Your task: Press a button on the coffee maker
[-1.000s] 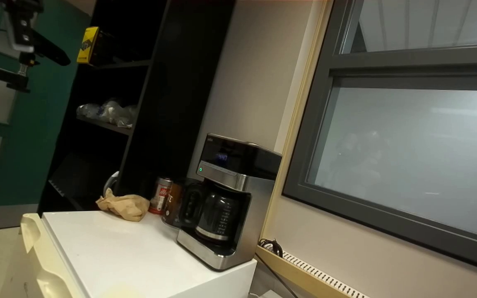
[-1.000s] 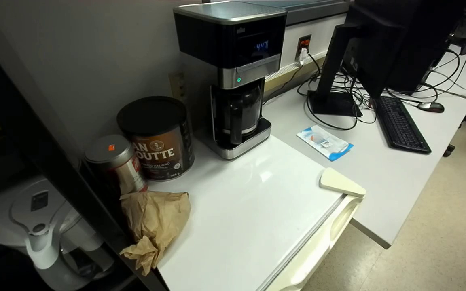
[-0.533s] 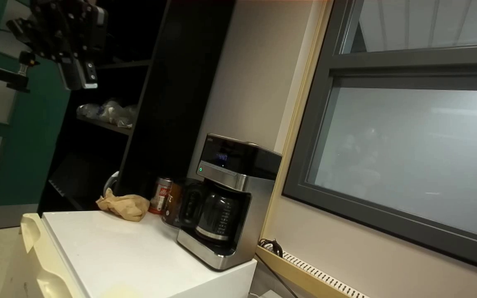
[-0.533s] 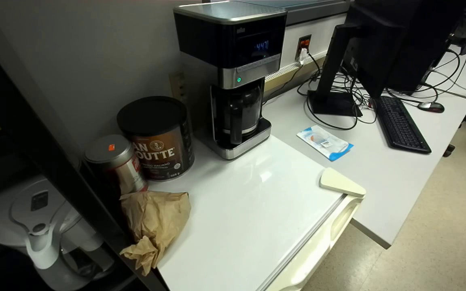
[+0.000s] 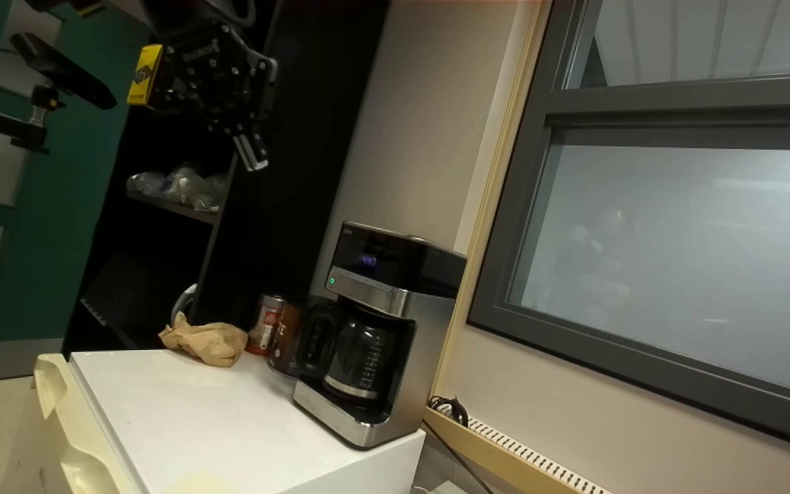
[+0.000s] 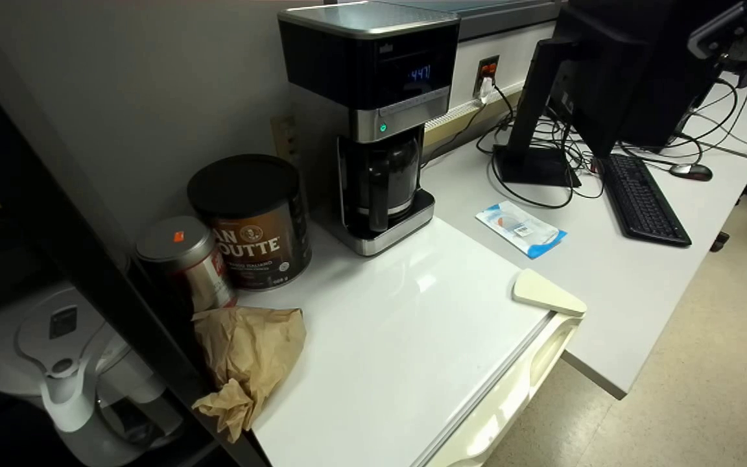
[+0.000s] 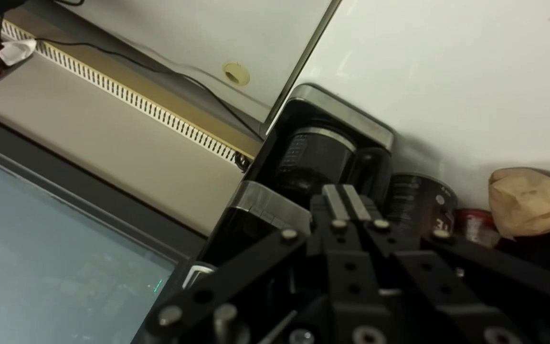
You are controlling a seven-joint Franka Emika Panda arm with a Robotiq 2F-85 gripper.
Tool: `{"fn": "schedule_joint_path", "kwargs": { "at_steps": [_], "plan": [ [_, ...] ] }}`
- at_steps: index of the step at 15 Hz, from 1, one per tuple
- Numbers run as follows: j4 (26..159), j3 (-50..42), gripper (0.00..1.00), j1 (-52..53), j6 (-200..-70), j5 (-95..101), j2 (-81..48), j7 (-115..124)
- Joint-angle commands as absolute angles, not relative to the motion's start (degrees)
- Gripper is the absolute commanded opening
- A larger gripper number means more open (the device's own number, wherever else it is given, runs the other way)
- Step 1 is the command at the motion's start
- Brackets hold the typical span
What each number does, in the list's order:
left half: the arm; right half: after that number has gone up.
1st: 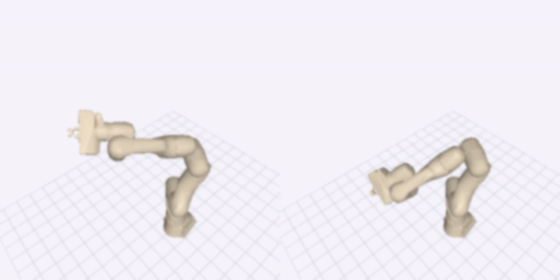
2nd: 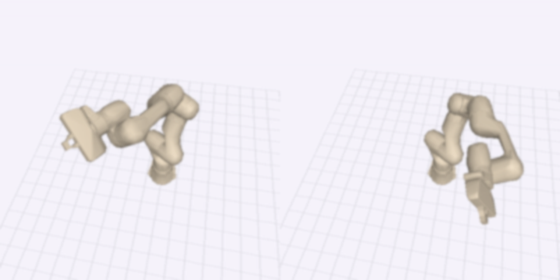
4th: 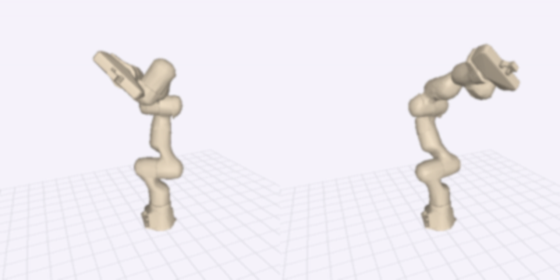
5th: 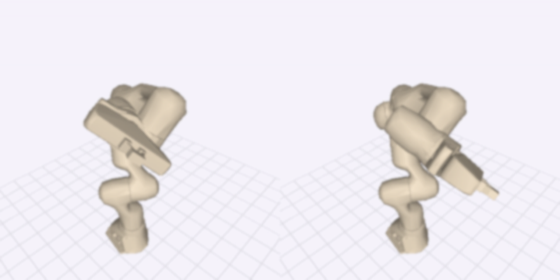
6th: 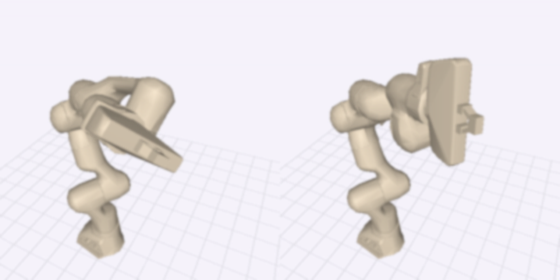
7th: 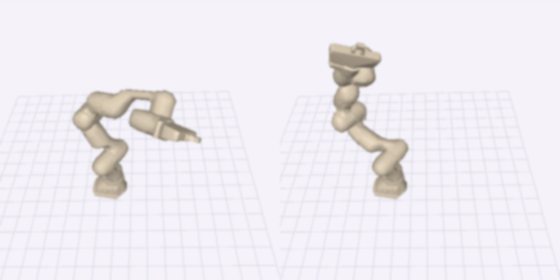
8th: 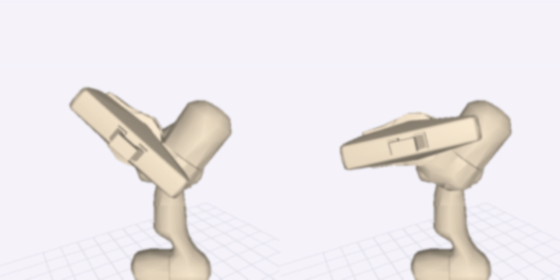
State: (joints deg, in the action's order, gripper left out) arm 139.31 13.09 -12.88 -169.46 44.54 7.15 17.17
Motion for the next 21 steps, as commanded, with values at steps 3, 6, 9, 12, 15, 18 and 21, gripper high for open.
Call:
{"fn": "schedule_joint_path", "kwargs": {
  "at_steps": [3, 6, 9, 12, 15, 18, 21],
  "plan": [
    [127.8, 14.6, 0.02, -17.4, -172.4, 65.2, -1.7, 36.6],
    [121.9, 13.8, 0.02, -16.6, -171.7, 76.0, -6.3, 47.8],
    [116.8, 13.3, 0.02, -15.6, -170.9, 85.0, -11.3, 57.7],
    [111.8, 13.3, 0.02, -15.1, -170.2, 92.8, -16.3, 66.1],
    [107.1, 13.6, 0.02, -14.9, -169.7, 98.9, -21.1, 73.0],
    [102.9, 13.8, 0.01, -14.8, -169.0, 102.6, -25.8, 77.4],
    [99.1, 14.2, 0.01, -14.8, -169.1, 104.6, -30.1, 80.5]
  ]
}}
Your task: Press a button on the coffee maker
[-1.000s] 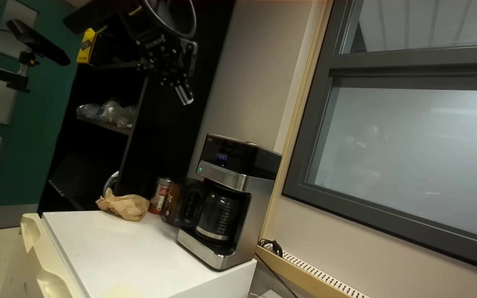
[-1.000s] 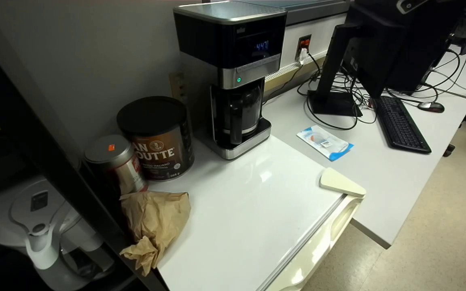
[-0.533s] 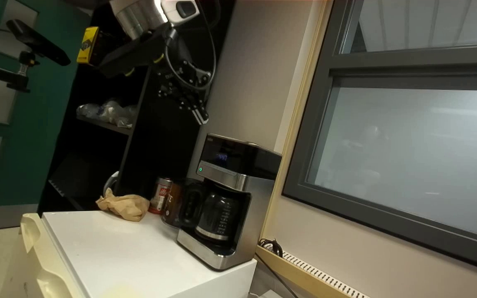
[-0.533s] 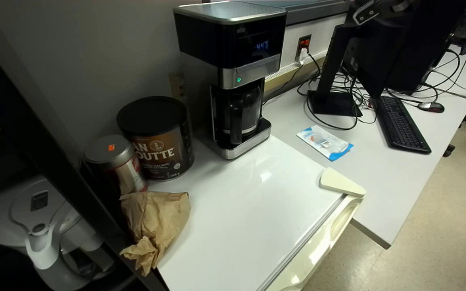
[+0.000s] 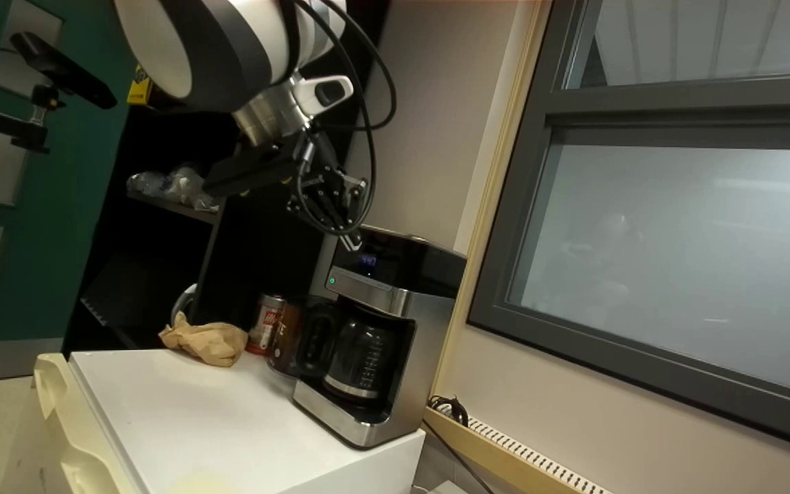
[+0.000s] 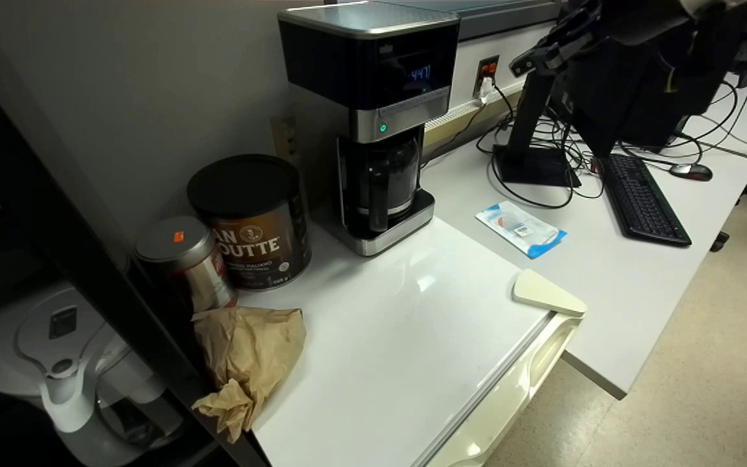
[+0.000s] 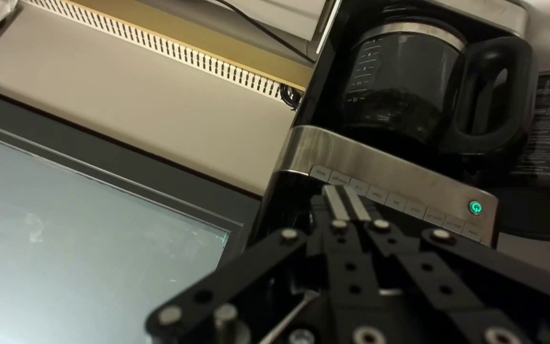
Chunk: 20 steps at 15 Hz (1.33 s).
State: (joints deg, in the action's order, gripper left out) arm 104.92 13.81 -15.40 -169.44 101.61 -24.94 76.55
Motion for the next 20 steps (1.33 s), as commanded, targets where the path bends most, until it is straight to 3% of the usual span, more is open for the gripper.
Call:
{"fn": "schedule_joint_path", "kwargs": {
  "at_steps": [1, 20],
  "plan": [
    [97.9, 14.3, 0.01, -14.8, -169.1, 104.9, -31.4, 81.3],
    [81.9, 16.6, 0.01, -12.8, -169.1, 99.7, -45.3, 79.2]
  ]
}}
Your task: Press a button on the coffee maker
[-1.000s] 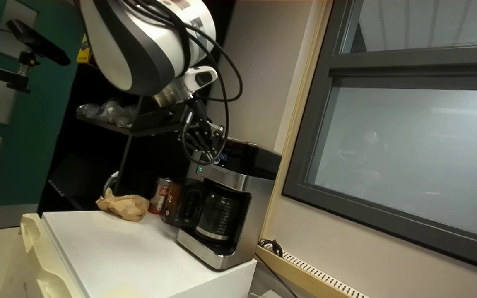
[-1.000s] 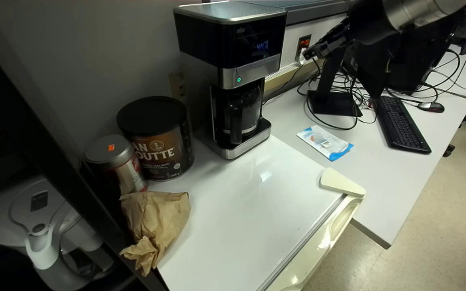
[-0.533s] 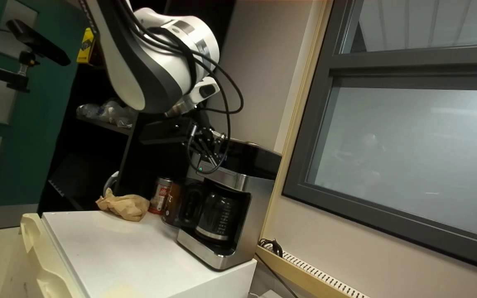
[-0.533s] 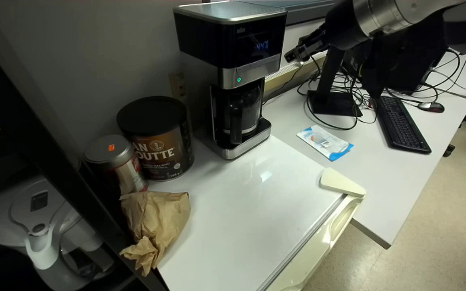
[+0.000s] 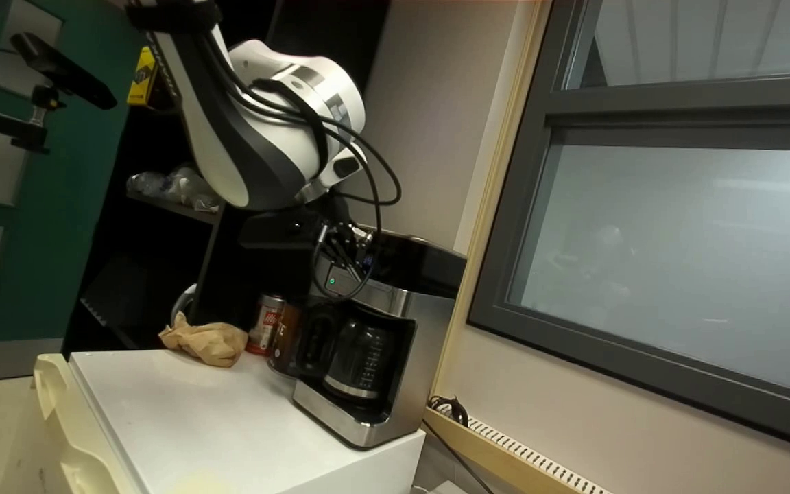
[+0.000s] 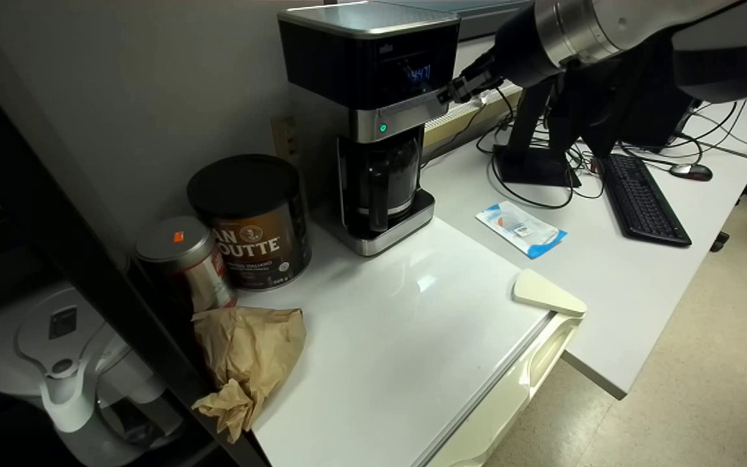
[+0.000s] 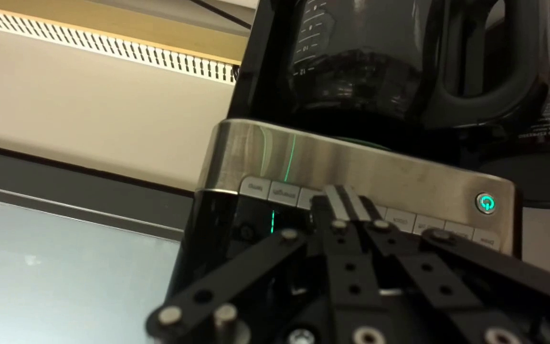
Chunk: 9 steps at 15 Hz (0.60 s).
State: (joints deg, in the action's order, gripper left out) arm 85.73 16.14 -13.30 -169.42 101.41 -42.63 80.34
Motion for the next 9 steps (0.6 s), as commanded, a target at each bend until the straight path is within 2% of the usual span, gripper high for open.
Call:
{"fn": "schedule_joint_path", "kwargs": {
  "at_steps": [1, 9],
  "plan": [
    [81.3, 16.6, 0.01, -12.7, -169.1, 99.2, -45.7, 78.9],
    [78.6, 16.9, 0.01, -12.4, -168.9, 95.0, -48.1, 76.7]
  ]
}}
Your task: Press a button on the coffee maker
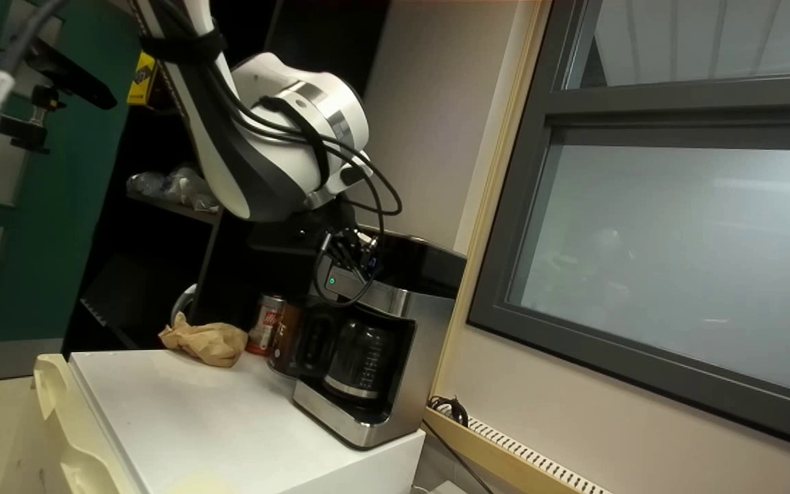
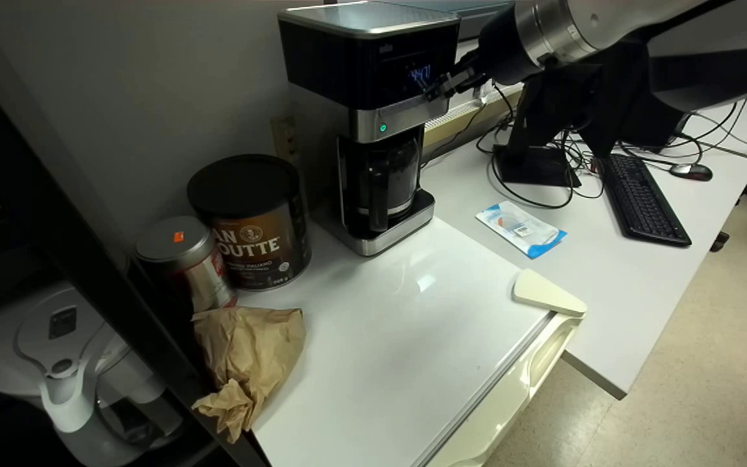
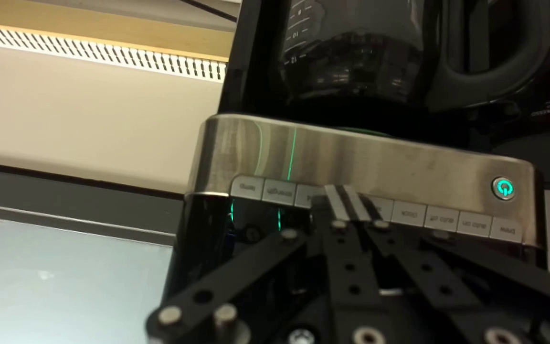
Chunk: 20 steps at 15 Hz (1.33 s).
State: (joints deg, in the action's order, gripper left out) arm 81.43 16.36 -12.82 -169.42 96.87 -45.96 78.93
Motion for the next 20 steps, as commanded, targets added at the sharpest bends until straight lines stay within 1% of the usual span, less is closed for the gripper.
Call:
{"fn": "schedule_joint_path", "kwargs": {
  "at_steps": [1, 20],
  "plan": [
    [78.5, 16.9, 0.01, -12.4, -168.9, 94.7, -48.2, 76.5],
    [78.2, 16.7, 0.01, -12.5, -168.7, 92.3, -48.9, 74.4]
  ]
}}
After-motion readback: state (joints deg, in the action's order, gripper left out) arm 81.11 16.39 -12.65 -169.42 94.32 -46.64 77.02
